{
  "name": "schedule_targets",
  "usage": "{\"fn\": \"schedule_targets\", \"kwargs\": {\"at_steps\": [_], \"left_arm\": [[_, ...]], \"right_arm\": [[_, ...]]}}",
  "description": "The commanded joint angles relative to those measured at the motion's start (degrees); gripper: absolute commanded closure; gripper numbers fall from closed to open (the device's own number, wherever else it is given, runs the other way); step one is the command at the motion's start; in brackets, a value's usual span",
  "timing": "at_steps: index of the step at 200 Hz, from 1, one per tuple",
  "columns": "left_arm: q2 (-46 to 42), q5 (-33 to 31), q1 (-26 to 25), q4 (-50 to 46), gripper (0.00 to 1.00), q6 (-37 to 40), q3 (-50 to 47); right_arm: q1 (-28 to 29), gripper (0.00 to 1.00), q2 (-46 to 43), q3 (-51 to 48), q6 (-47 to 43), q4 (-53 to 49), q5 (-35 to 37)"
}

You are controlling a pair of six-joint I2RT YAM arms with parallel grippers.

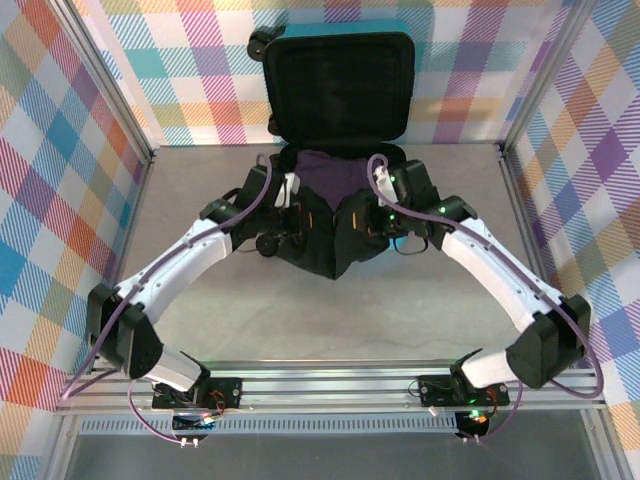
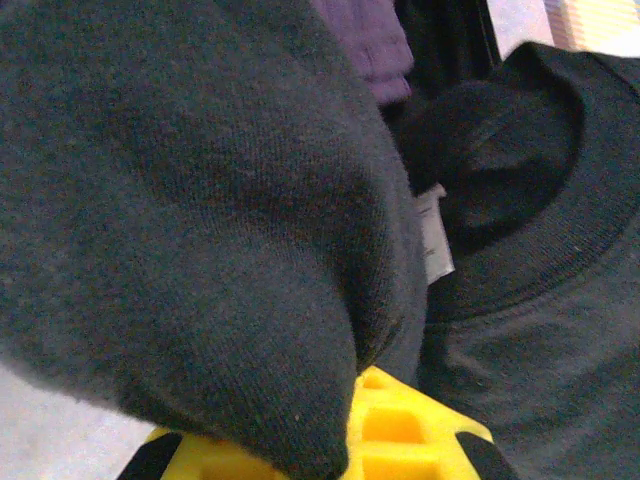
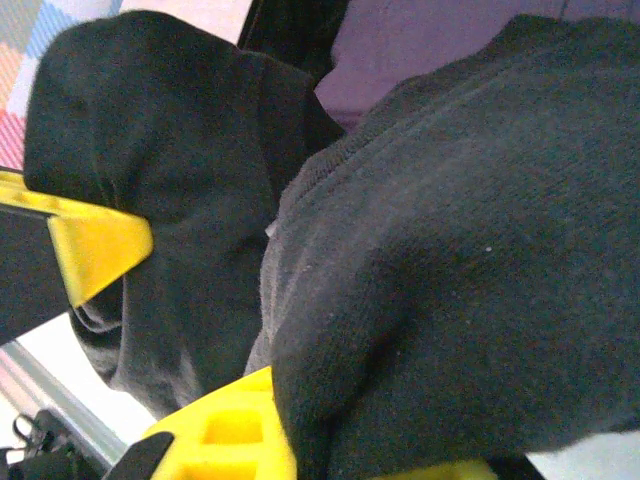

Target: Pack the luggage

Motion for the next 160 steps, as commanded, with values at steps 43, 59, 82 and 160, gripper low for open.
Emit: {"fn": "schedule_targets", "kwargs": {"at_steps": [43,59,82,160], "left_arm": [[18.5,-0.3,7.7,13.5,1.00,3.3,13.8],[22.8,0.5,9.0,18.4,1.00,2.6,15.4],[29.0,1.9,10.2,22.4,1.00,1.6,17.4],[32.9,-0.1,10.8,20.5,0.50,1.6,20.2]], "right_arm": [[-7.7,1.00,16.0,11.5,-6.8,5.8,-3.7],[-8.7,1.00,20.4,14.1,-7.5,5.9,-3.7],[-10.5,1.00,25.6,15.4,-7.7,6.3,-2.6],[-13.5,0.58,31.3,18.8,-9.1,6.4,-1.5]]}}
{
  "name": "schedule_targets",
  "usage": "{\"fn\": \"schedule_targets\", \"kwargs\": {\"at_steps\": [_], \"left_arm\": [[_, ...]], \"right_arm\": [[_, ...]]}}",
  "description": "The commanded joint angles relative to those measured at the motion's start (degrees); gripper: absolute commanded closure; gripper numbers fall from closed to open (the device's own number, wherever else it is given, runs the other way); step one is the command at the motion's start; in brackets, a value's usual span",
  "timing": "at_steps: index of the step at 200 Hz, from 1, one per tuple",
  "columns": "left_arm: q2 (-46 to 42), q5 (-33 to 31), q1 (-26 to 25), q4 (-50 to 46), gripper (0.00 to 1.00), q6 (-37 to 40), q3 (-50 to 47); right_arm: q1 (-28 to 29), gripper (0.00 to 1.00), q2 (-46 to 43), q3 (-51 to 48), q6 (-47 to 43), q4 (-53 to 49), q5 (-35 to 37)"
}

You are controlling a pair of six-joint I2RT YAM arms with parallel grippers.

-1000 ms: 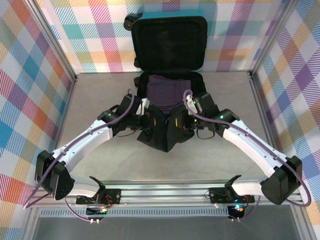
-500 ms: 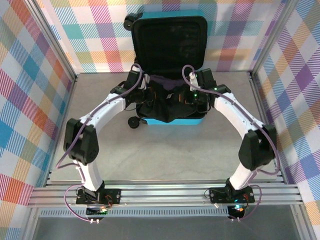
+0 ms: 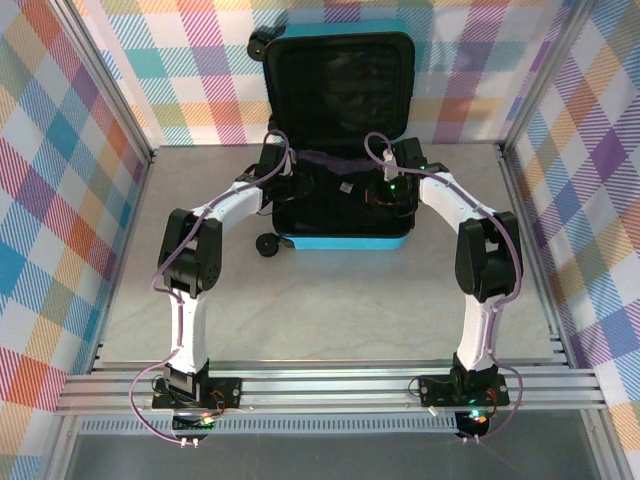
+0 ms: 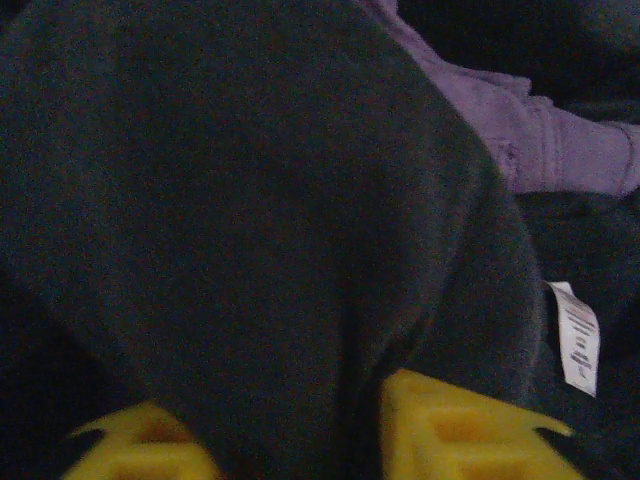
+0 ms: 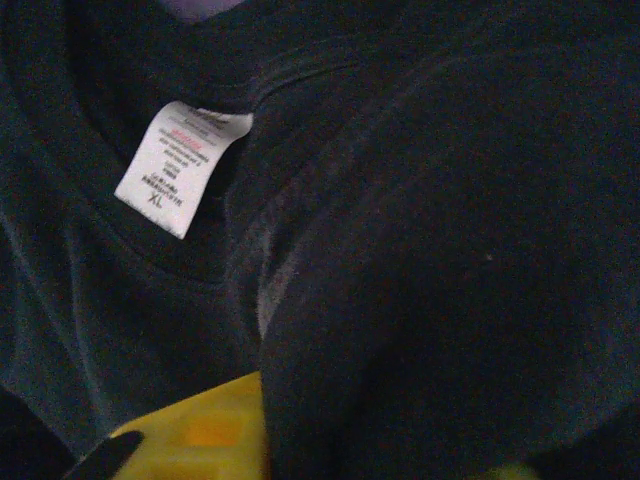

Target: Pack the luggage

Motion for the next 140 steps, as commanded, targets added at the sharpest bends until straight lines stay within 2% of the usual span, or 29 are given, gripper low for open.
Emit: {"fn": "schedule_targets", "kwargs": {"at_steps": [1,13,38,76,113,140], "left_arm": [[-2.3,-1.5,0.3,-0.1,0.50,1.3,2.7],[-3.2,-2.6,0.3,-2.3,0.47,2.3,3.9],[-4.9,-4.5,0.3,-8.8,0.44,4.5,8.0],[-6.1,-8.0,0.2,-19.9,0.42,6.3,16.0],[-8.0,-9.7,-0.7,-20.9,0.40,6.7,16.5],[-7.5,-7.8,-1.6,-19.9,0.40,6.7,16.9]], "right_arm": [[-0.6,0.57,-1.2,3.1,-1.2,0.9,-0.2],[-0.9,0.47,-2.0,3.8,-1.4,0.2,0.6],[-1.5,0.38,-3.4,5.7,-1.8,-1.7,1.8],[-1.7,0.37,-6.4,5.9,-1.7,-2.1,1.4],[-1.6,0.37,-9.3,4.5,-0.5,-1.4,0.0],[-1.5,0.38,-10.4,3.6,0.0,-0.7,-3.7]]}}
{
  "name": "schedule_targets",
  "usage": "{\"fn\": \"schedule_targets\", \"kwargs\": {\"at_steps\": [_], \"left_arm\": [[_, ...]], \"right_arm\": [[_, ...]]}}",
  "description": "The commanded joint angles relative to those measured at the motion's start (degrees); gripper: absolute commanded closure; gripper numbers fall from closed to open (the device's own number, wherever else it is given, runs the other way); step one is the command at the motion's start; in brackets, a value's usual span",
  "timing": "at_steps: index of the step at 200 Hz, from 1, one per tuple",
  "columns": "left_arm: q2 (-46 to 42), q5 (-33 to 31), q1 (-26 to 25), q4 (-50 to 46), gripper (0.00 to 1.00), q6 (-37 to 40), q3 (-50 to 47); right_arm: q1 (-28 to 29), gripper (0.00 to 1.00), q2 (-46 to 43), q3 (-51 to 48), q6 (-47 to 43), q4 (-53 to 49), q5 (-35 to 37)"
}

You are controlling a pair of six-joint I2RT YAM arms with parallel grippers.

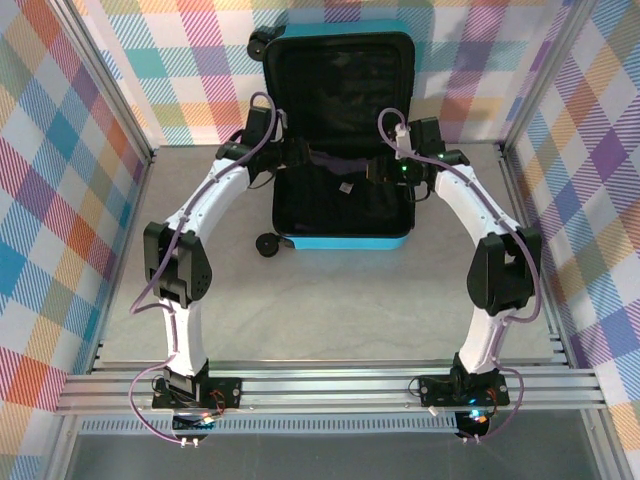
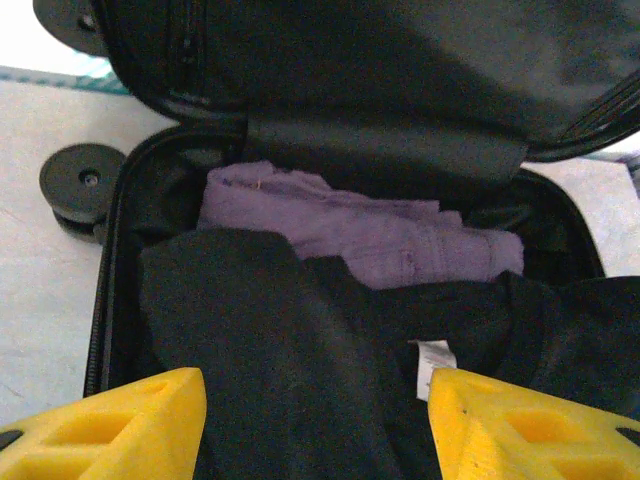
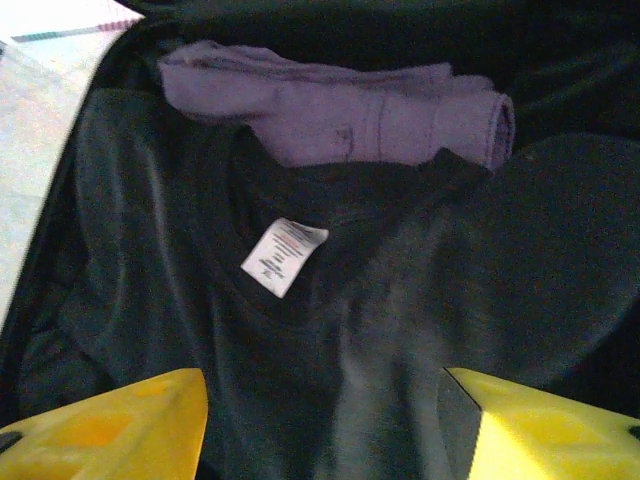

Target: Pack the luggage

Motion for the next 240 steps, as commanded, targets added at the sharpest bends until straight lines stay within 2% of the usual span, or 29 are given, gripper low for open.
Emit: {"fn": "schedule_targets", "kwargs": {"at_steps": [1,52,92,135,196,240], "left_arm": [[-0.5,0.6,-1.2,-1.6,0.40,1.2,0.9],[3.7,5.0,-3.3,2.1,0.40,-0.6,1.1],[9.2,4.9,-3.3,4.7,0.40,-2.7,2.7],[14.4,2.0,-3.2,3.3,0.40,-3.0,5.5],[19.9,-0.3,-1.1,2.9,0.40,-5.8,6.6],[21.1,0.8,0.2,1.7,0.40,-6.5,6.9]], "right_arm": [[-0.2,0.38,-2.2,-0.4,1.0,0.9,-4.2],[0.4,0.38,0.3,-1.2,3.1,4.1,-12.0],[0.1,0.39,7.2,1.6,5.1,5.7,-11.4],[-0.8,0.39,15.6,5.7,7.7,6.7,-10.4],[0.2,0.40,26.0,12.1,9.9,6.9,-13.9],[0.5,0.40,26.3,14.3,8.9,4.9,-13.6]]}}
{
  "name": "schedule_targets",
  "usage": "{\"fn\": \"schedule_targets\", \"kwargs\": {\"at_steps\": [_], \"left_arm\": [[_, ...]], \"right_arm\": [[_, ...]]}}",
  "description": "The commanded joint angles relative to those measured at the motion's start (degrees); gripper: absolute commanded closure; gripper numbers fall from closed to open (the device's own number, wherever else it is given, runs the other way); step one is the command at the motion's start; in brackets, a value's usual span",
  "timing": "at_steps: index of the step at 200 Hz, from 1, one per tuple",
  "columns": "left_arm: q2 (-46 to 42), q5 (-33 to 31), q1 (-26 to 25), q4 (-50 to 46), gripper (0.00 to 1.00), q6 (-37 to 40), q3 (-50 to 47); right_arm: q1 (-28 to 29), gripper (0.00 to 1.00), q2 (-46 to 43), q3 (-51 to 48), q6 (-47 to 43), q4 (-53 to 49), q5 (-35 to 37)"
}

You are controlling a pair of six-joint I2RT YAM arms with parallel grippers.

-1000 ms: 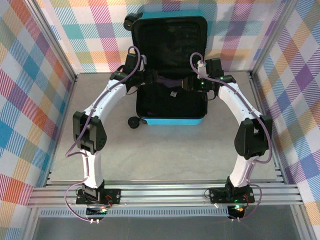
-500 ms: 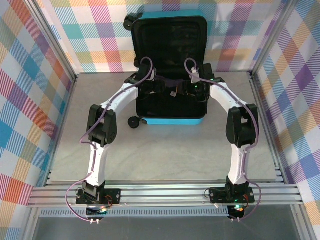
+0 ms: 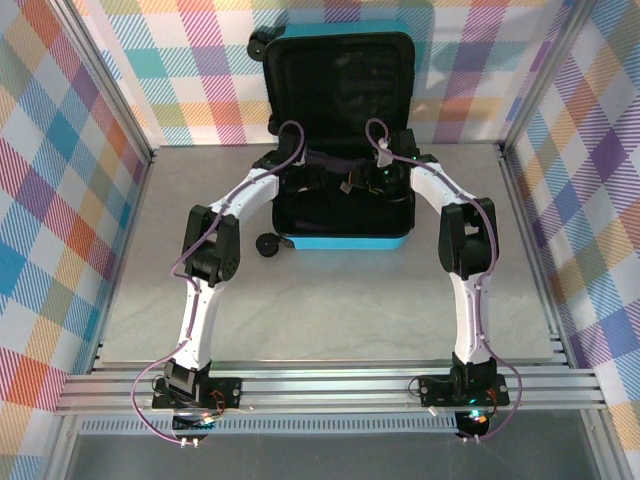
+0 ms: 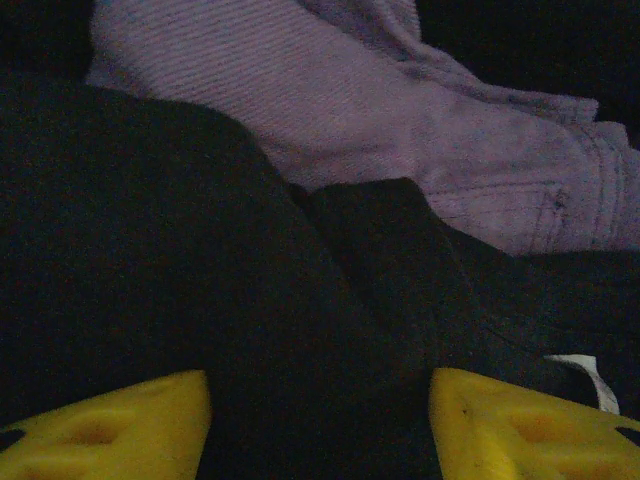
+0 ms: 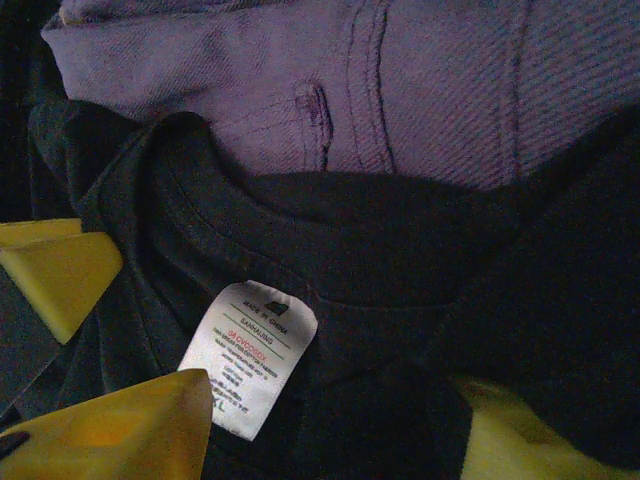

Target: Pack the luggage

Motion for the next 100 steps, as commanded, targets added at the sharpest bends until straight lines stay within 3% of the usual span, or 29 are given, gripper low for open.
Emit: {"fn": "schedule_targets", "kwargs": {"at_steps": [1,100], "left_arm": [[1.8,-0.9,1.5,-1.5,0.40,-0.9,1.5],[-9.6,2.1,1.5,-3.2,0.38,2.0,0.3]], "right_arm": [[0.8,0.40,1.5,1.4,-0.6,-0.3,-0.5],[0.7,0.39,-13.6,-4.9,-4.5,-1.6,1.0]]}}
